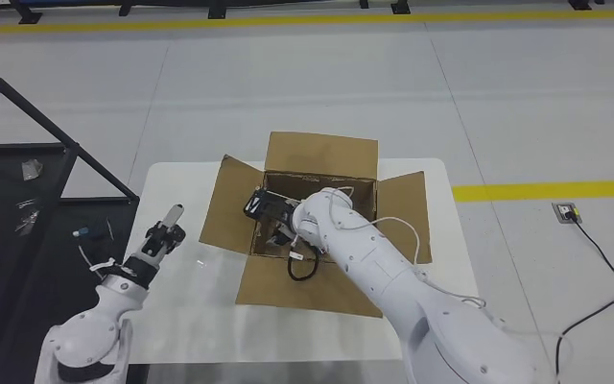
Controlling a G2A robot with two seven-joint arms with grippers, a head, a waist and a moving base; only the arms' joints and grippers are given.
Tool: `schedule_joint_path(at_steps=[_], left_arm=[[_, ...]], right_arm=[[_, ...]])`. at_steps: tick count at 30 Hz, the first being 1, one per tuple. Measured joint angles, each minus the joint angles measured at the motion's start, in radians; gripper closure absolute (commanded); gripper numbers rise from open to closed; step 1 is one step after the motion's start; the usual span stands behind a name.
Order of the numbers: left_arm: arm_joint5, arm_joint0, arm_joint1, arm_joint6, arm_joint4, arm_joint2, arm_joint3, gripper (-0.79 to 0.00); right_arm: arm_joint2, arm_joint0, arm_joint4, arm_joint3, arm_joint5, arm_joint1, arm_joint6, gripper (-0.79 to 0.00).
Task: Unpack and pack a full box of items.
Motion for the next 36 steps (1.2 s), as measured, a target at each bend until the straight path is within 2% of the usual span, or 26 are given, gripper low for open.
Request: schedule_joint_path(at_steps=[10, 13, 14, 15, 16, 19, 22, 26, 29, 30, 34, 36], left_arm=[[0.004, -0.029, 0.010, -0.044, 0.036, 0.050, 0.027, -0.785], [0.005, -0.027, 0.012, -0.045, 0.039, 0.059, 0.028, -0.674], [0.004, -0.026, 0.013, -0.045, 0.040, 0.060, 0.028, -0.585], [0.004, -0.025, 0.014, -0.045, 0.041, 0.062, 0.028, -0.422], [0.004, -0.023, 0.015, -0.045, 0.042, 0.064, 0.028, -0.369], [0.005, -0.022, 0.017, -0.045, 0.041, 0.070, 0.030, -0.292], [0.007, -0.022, 0.019, -0.046, 0.046, 0.079, 0.034, -0.259], [0.012, -0.025, 0.022, -0.054, 0.061, 0.093, 0.040, -0.271], [0.018, -0.030, 0.024, -0.056, 0.067, 0.102, 0.046, -0.246], [0.019, -0.032, 0.025, -0.055, 0.067, 0.104, 0.048, -0.219], [0.019, -0.039, 0.028, -0.065, 0.066, 0.112, 0.054, 0.000], [0.015, -0.041, 0.030, -0.074, 0.068, 0.115, 0.055, 0.000]], right_arm=[[-0.007, -0.037, -0.098, 0.022, -0.024, 0.017, -0.131, -0.785], [-0.002, -0.041, -0.103, 0.029, -0.040, 0.017, -0.147, -0.785], [0.000, -0.042, -0.105, 0.031, -0.044, 0.016, -0.148, -0.785], [0.002, -0.042, -0.104, 0.031, -0.048, 0.015, -0.150, -0.785], [0.006, -0.043, -0.103, 0.032, -0.054, 0.013, -0.152, -0.785], [0.018, -0.045, -0.091, 0.043, -0.067, 0.010, -0.153, -0.785], [0.027, -0.043, -0.084, 0.049, -0.068, 0.005, -0.142, -0.785], [0.037, -0.042, -0.082, 0.059, -0.067, 0.000, -0.141, -0.785], [0.041, -0.040, -0.089, 0.064, -0.070, -0.003, -0.145, -0.785], [0.042, -0.039, -0.092, 0.066, -0.071, -0.003, -0.146, -0.785], [0.048, -0.038, -0.100, 0.077, -0.077, -0.005, -0.154, -0.785], [0.051, -0.040, -0.102, 0.081, -0.078, -0.005, -0.157, -0.785]])
